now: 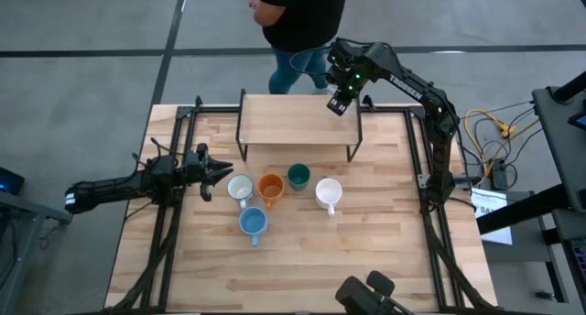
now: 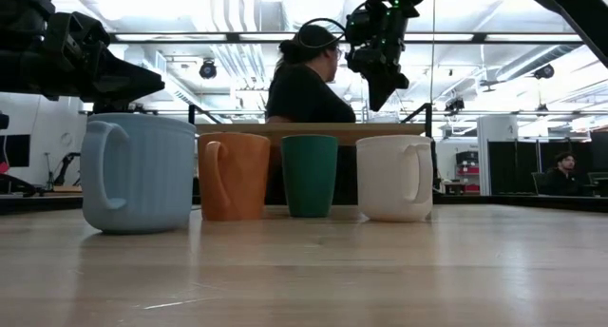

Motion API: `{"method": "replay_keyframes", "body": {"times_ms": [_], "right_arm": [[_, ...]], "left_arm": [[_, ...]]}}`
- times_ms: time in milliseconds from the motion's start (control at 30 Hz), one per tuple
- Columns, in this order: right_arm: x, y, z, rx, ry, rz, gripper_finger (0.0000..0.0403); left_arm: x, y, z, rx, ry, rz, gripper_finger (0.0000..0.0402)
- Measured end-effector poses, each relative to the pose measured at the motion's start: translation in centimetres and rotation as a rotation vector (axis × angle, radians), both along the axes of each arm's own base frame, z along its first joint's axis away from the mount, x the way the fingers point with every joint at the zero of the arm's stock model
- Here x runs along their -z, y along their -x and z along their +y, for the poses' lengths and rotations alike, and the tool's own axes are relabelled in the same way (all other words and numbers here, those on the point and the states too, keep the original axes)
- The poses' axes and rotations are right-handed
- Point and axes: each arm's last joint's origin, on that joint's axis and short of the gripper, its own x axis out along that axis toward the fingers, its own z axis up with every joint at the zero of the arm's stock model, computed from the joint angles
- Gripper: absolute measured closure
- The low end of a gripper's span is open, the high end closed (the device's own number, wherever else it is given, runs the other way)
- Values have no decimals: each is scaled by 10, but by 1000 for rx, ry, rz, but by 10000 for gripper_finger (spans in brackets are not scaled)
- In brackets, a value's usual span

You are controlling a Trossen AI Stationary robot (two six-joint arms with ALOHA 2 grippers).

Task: Stack small to large cups/mugs on shelf
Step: Put the transparent mug on the shelf, then put the white mug on the shelf

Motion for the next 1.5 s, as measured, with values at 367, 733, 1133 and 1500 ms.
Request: {"method": "replay_keyframes", "body": {"times_ms": [367,733,1133,1500], "right_arm": [[0,0,0,0,1,0,326],[-15,1,1,3,39,-34,298],[-49,2,8,21,94,-129,281],[-90,12,33,12,91,-284,277]], "left_arm": [[0,0,0,0,0,0,333],[0,0,0,0,0,0,333],[0,0,0,0,0,0,333],[0,0,0,0,0,0,333]]}}
